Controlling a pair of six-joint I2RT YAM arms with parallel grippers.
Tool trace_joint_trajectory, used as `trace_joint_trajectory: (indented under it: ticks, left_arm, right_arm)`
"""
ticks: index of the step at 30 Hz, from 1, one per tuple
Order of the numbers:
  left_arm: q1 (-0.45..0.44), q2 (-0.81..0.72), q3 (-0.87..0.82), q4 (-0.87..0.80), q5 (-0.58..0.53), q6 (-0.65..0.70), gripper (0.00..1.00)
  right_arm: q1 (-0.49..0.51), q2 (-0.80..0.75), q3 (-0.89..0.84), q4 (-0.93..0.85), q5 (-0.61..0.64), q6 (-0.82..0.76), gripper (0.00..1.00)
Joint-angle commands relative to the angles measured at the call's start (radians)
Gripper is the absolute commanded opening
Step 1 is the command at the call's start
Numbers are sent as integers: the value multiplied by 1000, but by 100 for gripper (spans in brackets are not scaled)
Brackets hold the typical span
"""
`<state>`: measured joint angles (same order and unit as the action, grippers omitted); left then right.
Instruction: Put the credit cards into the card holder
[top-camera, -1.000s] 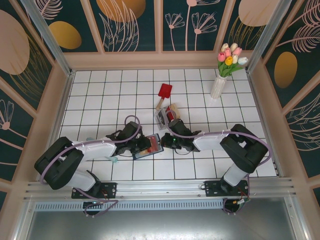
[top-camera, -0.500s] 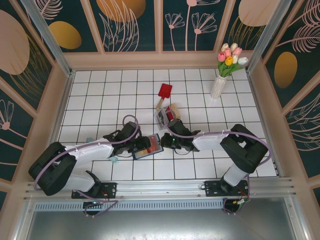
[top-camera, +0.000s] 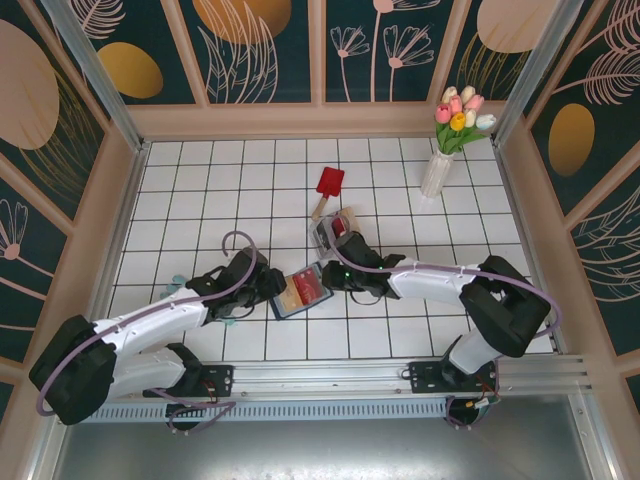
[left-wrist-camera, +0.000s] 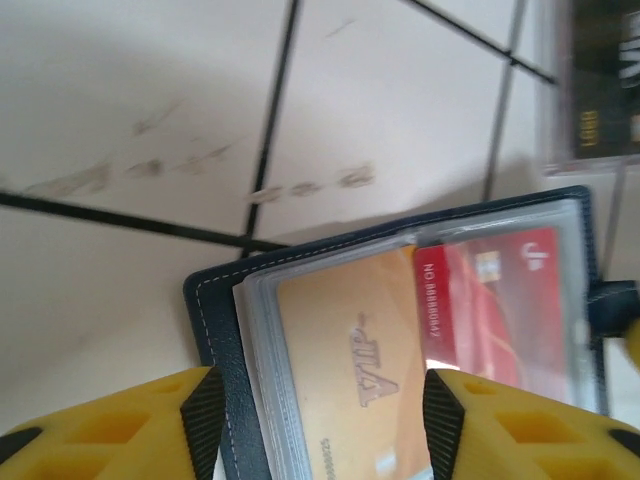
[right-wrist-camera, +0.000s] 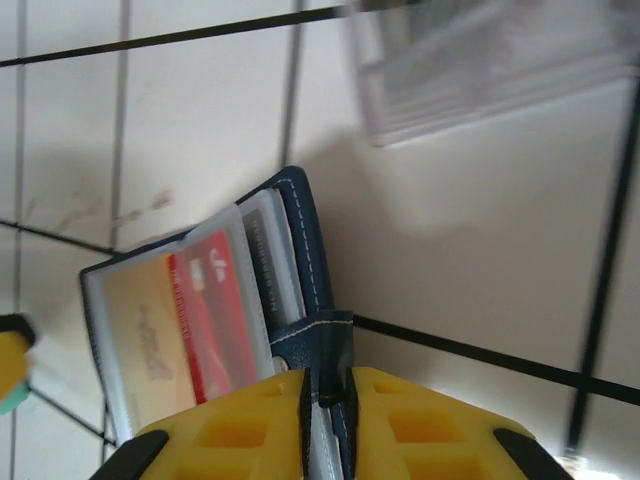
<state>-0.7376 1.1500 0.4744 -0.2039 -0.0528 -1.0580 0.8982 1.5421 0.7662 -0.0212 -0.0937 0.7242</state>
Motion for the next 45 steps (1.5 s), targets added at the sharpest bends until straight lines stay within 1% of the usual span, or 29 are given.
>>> trace_joint_trajectory:
  ticks: [1, 2, 3, 4, 7, 8, 10, 11, 14, 17, 19, 21, 24, 26, 27, 29, 35, 38, 39, 42, 45]
  left_arm:
    - [0, -1, -42, -9, -17, -53, 63]
    - [2, -1, -58, 30, 4, -60, 65]
    - [4, 3, -72, 57, 20, -68, 65]
    - [4, 9, -78, 68, 24, -81, 65]
    - [3, 23, -92, 101, 36, -91, 65]
    - [3, 29, -92, 104, 37, -91, 65]
    - [4, 41, -98, 110, 44, -91, 65]
    - [4, 46, -101, 119, 52, -93, 64]
    - [3, 53, -116, 140, 59, -110, 62]
    - [4, 56, -127, 154, 58, -116, 60]
    - [4, 61, -128, 150, 55, -115, 59]
    - [3, 68, -125, 144, 52, -111, 59]
    - [3, 85, -116, 135, 44, -98, 57]
    - [4, 100, -107, 124, 38, -87, 54]
    - [3, 107, -105, 123, 36, -83, 53]
    - [3, 119, -104, 123, 32, -73, 50]
    - [4, 171, -97, 118, 6, -46, 48]
    - [4, 210, -93, 123, 0, -35, 41]
    - [4, 225, -95, 131, 1, -32, 37]
    - [4, 258, -93, 146, 4, -30, 31]
    - [3, 245, -92, 165, 23, -32, 30]
  right_arm:
    - [45, 35, 76, -70, 45, -23, 20]
    - [48, 48, 96, -121, 96, -11, 19]
    - [47, 58, 106, -149, 122, -9, 17]
    - [42, 67, 111, -174, 148, -9, 17]
    - [31, 76, 101, -184, 143, -9, 26]
    - [31, 71, 92, -174, 142, -2, 27]
    - [31, 48, 65, -109, 99, -27, 28]
    - [31, 33, 52, -63, 46, -41, 28]
    - [34, 26, 43, 37, -76, -68, 22]
    - [51, 67, 80, 50, -111, -93, 20]
    - [61, 109, 113, 46, -146, -111, 16]
    - [72, 136, 134, 48, -160, -116, 14]
    - [75, 197, 167, 57, -240, -130, 12]
    - [86, 233, 190, 43, -249, -139, 11]
    - [90, 246, 199, 35, -245, -141, 11]
    - [95, 268, 222, -24, -159, -120, 11]
    - [95, 289, 249, -190, 53, -111, 11]
    - [97, 299, 254, -258, 129, -99, 11]
    - [99, 297, 250, -263, 138, -98, 11]
    - [97, 293, 248, -273, 148, -90, 11]
    - [99, 272, 250, -236, 113, -101, 12]
